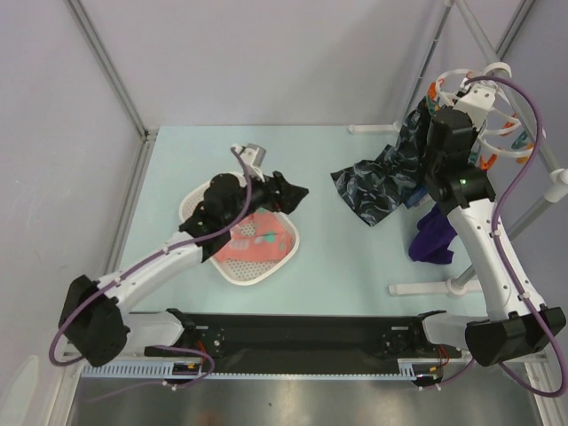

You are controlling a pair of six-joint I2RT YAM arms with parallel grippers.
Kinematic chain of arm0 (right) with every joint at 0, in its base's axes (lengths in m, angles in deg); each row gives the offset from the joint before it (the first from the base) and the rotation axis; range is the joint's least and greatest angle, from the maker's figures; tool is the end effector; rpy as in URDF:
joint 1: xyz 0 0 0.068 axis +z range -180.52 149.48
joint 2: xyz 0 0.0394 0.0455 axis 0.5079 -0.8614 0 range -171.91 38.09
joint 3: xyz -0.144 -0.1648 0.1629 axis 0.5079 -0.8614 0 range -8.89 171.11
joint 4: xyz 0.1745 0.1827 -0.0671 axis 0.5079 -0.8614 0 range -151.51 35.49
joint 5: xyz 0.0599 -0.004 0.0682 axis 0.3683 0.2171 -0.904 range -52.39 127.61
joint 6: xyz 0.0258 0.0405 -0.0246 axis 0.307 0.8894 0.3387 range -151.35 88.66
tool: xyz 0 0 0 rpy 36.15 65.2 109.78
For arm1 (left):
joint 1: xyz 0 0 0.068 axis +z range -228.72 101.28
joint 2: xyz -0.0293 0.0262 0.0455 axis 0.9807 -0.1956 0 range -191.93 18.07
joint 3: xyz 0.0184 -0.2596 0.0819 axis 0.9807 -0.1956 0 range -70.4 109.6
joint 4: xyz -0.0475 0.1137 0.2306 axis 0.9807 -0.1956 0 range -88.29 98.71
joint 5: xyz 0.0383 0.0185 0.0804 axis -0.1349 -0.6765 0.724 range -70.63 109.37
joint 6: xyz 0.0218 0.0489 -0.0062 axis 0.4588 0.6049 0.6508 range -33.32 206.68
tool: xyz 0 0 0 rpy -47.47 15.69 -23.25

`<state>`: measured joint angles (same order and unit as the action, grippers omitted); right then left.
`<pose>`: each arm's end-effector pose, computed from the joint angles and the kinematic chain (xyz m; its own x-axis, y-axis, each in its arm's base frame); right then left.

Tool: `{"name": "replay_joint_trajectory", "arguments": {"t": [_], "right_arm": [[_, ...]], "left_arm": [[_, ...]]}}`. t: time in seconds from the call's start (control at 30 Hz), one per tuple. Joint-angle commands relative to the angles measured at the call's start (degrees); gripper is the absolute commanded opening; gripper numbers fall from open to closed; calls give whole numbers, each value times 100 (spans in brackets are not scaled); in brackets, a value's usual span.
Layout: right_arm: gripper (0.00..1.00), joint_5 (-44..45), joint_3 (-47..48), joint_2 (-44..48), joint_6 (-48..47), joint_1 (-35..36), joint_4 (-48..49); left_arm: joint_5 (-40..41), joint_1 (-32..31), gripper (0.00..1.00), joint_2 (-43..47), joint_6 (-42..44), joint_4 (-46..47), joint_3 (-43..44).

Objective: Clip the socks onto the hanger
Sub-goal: Pick up the sock from the bin.

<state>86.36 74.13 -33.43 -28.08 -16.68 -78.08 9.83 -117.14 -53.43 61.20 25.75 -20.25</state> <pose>0.2586 0.0362 0.4511 -0.1710 -0.0035 -0.9853 0.5668 0.8176 -0.1013 0.2274 -0.1880 0.3224 -0.3724 -0.2459 -0.8949 0.6448 0.6250 -0.4401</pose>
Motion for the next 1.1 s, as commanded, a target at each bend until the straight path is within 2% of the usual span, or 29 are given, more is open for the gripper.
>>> {"name": "replay_joint_trajectory", "arguments": {"t": [0.0,0.07,0.1,0.2,0.27,0.33,0.4,0.47,0.53,0.63,0.73,0.83,0.9,0.97,1.07], "right_arm": [[0,-419,285,-45,270,-22,-332],[0,-515,250,-37,359,-14,-358],[0,-533,241,-45,367,-22,-350],[0,-568,205,-37,280,-22,-297],[0,-656,214,-63,236,-22,-306],[0,-718,232,-72,262,-31,-323],[0,-744,197,-55,271,-22,-289],[0,-771,92,-28,271,-40,-227],[0,-814,39,-10,323,-57,-218],[0,-885,30,16,376,-57,-262],[0,-894,3,60,385,-66,-227],[0,-902,-6,51,385,-66,-218],[0,-920,21,51,394,-66,-262],[0,-955,21,69,403,-66,-244],[0,-964,3,77,394,-66,-253]], "left_arm": [[944,604,87,356,-178,-1876,337],[1112,957,86,322,-177,-2605,548],[1043,1394,85,295,-203,-2748,575],[463,1967,81,190,-47,-2864,540],[392,2048,78,50,130,-3091,662],[260,2145,76,58,-166,-3050,393],[233,2180,79,198,-896,-2795,58],[24,2172,80,295,-1378,-2216,-434],[-214,2084,74,339,-1460,-1890,-655],[118,1742,75,277,-1285,-2239,-585],[312,1706,74,435,-1556,-2311,-848],[172,1364,63,585,-1645,-1906,-972],[399,970,62,402,-1347,-2334,-780],[505,836,61,102,-1232,-2547,-621],[427,722,46,-100,-1284,-2425,-752]]}}
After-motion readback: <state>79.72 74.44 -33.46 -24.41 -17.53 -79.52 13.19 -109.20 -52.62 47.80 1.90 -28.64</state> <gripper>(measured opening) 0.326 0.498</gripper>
